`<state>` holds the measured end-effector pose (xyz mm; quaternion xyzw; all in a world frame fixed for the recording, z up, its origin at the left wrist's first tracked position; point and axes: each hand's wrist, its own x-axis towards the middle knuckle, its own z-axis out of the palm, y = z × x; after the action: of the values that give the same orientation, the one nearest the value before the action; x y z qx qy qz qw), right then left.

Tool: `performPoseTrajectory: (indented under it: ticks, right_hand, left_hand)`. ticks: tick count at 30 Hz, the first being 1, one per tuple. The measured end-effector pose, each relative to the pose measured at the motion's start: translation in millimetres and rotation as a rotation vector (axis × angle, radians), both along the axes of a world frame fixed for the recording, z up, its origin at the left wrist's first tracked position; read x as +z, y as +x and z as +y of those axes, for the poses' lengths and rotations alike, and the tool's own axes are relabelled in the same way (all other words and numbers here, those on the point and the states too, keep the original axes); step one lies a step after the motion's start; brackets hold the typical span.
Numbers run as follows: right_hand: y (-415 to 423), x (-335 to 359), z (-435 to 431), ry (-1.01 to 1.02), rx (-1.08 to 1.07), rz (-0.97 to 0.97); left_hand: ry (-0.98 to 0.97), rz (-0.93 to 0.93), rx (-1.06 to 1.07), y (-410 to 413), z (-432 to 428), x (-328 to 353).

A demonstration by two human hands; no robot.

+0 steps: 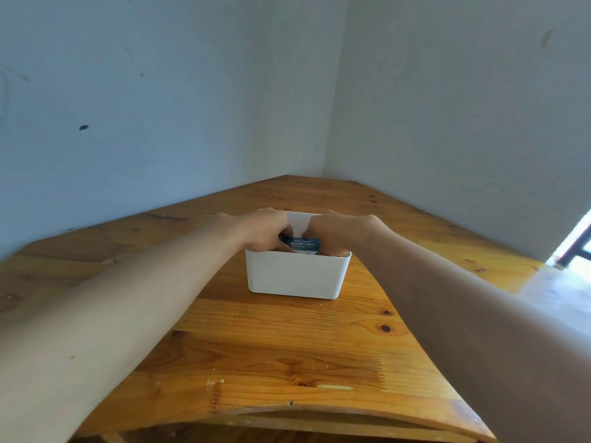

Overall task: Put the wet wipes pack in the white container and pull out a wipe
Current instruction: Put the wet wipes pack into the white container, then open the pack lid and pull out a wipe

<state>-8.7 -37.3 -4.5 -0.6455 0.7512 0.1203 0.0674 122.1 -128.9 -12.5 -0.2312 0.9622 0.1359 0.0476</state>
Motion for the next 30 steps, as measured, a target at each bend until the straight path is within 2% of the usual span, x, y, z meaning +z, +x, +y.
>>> performPoseTrajectory:
  ticks: [8,14,25,30]
  right_hand:
    - [0,-1,-1,0.024,-0.028,-0.041]
    - [4,0,3,-0.055,-0.023,-0.119]
    - [4,-6,6,-0.086,0.004,-0.063]
    - [6,-2,10,-0.073,0.020,-0.105]
  left_hand:
    - [-0.010,0.042,0.027,0,1,-3]
    - [0.032,0.027,0.019,3,4,9]
    - [-0.014,0.093,0.038,1,2,-5]
    - [0.141,0.189,0.062,7,1,1]
